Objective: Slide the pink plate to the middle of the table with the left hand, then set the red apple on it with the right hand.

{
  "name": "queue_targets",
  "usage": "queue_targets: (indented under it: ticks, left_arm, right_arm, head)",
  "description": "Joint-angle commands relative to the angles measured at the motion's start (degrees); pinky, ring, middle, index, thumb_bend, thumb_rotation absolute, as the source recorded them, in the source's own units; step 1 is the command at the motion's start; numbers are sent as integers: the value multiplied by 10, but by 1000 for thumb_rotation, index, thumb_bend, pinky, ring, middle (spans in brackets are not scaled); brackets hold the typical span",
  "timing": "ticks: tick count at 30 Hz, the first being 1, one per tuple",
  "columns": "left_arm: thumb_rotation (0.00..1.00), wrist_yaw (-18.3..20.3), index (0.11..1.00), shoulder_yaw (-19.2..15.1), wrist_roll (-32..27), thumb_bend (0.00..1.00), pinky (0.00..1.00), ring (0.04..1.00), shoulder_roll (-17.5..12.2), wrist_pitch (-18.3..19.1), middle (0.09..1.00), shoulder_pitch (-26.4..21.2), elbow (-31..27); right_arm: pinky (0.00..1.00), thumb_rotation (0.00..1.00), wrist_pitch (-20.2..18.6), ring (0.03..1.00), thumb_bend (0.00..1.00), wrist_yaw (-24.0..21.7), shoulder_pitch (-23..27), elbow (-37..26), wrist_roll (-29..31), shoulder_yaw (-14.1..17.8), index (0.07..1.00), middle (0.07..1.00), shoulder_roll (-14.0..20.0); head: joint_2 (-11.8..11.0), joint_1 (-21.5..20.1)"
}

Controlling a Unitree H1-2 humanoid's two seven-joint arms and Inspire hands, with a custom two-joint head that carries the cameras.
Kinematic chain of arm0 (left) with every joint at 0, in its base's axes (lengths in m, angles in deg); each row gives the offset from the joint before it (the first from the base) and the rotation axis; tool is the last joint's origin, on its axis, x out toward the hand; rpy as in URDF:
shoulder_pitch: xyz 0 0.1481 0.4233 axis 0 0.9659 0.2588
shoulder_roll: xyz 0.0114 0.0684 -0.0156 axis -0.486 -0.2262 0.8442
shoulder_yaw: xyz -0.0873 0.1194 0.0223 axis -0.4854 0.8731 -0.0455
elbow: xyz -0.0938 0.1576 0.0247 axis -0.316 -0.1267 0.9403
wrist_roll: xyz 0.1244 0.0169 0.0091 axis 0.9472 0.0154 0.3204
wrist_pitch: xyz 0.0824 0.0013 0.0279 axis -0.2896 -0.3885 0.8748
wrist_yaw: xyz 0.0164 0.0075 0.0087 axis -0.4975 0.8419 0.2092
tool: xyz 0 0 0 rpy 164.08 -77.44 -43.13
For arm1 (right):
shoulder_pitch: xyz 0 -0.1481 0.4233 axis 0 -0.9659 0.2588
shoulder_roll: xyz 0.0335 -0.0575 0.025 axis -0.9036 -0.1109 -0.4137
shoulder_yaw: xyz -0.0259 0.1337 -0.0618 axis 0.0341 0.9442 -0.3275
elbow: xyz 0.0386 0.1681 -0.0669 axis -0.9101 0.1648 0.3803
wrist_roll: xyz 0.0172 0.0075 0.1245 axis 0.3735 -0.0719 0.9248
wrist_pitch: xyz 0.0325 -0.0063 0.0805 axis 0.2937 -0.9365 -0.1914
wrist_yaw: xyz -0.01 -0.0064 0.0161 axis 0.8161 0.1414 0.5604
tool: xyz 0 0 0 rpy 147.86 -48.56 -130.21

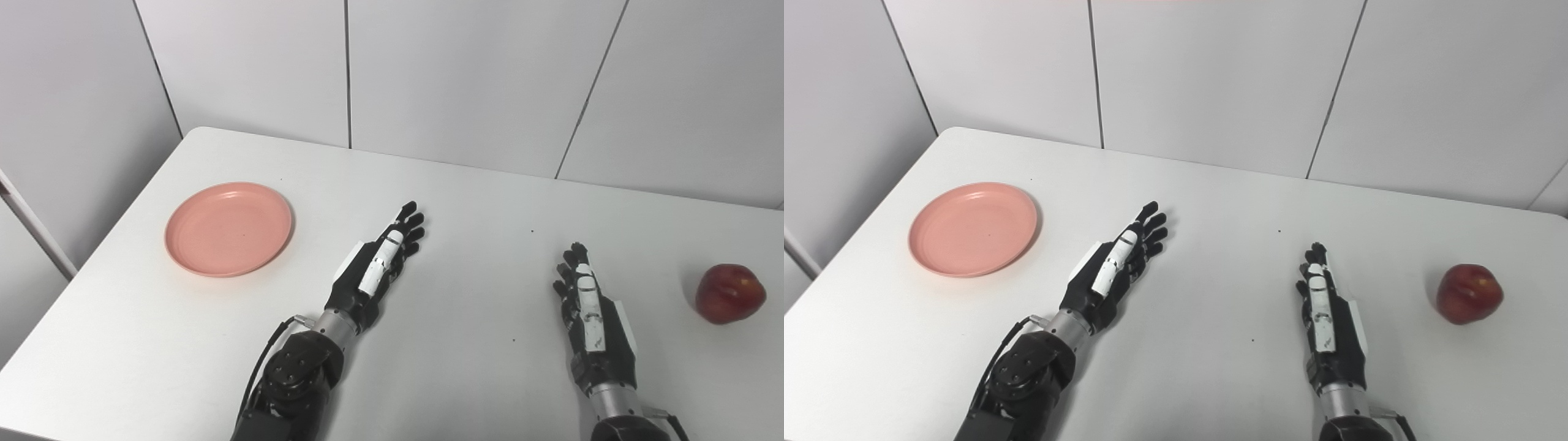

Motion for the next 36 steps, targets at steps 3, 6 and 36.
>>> queue_targets:
  ticks: [3, 6, 36]
  left_arm:
    - [1000, 1, 959, -11, -3, 421, 999, 966, -6, 4, 972, -39, -37]
    - [1000, -2, 945, -24, -6, 415, 982, 959, -10, 5, 962, -53, -47]
    - [1000, -60, 946, -156, -12, 401, 970, 961, -74, -16, 969, -123, -26]
  right_arm:
    - [1000, 1000, 33, 1000, 160, -5, 12, -9, 1, 2, 1000, 1000, 1]
    - [1000, 1000, 34, 1000, 159, -4, 13, -6, 1, 3, 1000, 1000, 0]
    - [1000, 1000, 45, 1000, 158, -11, 14, 7, 5, 8, 1000, 1000, 9]
  head:
    - [0, 1]
    - [0, 2]
    - [-5, 21]
